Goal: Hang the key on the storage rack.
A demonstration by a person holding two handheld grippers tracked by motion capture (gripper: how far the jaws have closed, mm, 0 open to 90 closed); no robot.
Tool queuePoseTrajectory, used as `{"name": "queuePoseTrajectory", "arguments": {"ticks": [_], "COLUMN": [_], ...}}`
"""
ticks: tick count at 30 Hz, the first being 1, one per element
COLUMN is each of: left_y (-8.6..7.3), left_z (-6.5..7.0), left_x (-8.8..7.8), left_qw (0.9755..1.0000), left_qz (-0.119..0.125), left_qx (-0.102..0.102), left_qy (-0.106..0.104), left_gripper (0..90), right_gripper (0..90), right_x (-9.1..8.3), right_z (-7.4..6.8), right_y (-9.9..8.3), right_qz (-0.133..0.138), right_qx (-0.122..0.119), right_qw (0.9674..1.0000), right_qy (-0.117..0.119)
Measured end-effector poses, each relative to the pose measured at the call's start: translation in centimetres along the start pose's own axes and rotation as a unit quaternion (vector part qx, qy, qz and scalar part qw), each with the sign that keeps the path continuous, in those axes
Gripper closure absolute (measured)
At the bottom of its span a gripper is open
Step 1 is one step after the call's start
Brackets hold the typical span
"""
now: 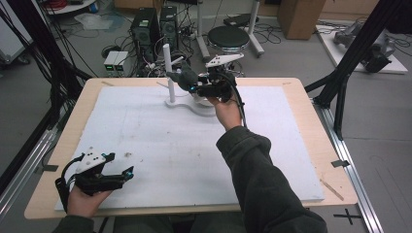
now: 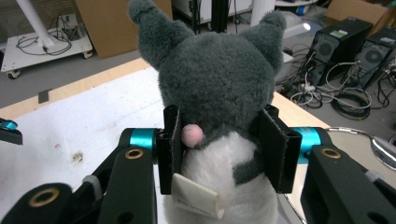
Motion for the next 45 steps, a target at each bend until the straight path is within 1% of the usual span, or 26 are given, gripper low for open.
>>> {"name": "queuePoseTrajectory", "arguments": {"ticks": [3,6,16,19,28,33,36,37,45], "left_y": [0.0,0.0,0.0,0.0,0.0,0.0,0.0,0.0,0.0], "left_z": [-0.1,-0.1,0.0,-0.1,-0.1,-0.1,-0.1,-0.1,-0.1], "left_x": [0.0,0.0,0.1,0.0,0.0,0.0,0.0,0.0,0.0], "left_qw": [1.0000,1.0000,1.0000,1.0000,1.0000,1.0000,1.0000,1.0000,1.0000], "left_qz": [-0.001,-0.001,0.000,-0.001,0.000,0.000,0.000,0.000,0.001], "left_qx": [0.001,0.001,-0.001,0.002,0.000,0.000,0.001,0.001,0.000], "left_qy": [-0.001,-0.001,-0.001,-0.001,-0.001,-0.001,-0.001,0.000,-0.002], "left_gripper": [16.9,16.9,16.9,16.9,17.0,17.0,16.9,16.9,16.9], "right_gripper": [55.5,55.5,55.5,55.5,55.3,55.2,55.1,55.2,54.9], "right_x": [0.4,0.7,2.1,2.5,3.5,3.9,4.0,4.1,4.6], "right_z": [0.1,0.3,0.5,0.6,1.3,1.6,1.7,1.7,1.6], "right_y": [-0.2,-0.1,-0.3,-0.4,-0.8,-1.1,-1.1,-1.1,-1.5], "right_qz": [-0.006,-0.006,-0.014,-0.017,-0.022,-0.031,-0.031,-0.031,-0.044], "right_qx": [0.001,0.000,0.006,0.008,0.025,0.026,0.028,0.024,0.025], "right_qw": [1.0000,1.0000,0.9998,0.9997,0.9990,0.9986,0.9985,0.9986,0.9981], "right_qy": [-0.001,-0.006,-0.014,-0.018,-0.030,-0.035,-0.034,-0.035,-0.035]}}
Point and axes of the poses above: each handheld gripper's, and its own axes: x roughly forward along the jaws, y roughly out of its top, z roughly to its right, the point moved 7 cm from there along x, roughly forward along the jaws, and after that the axes turned 6 degrees about -z, right-handed, at the moved point
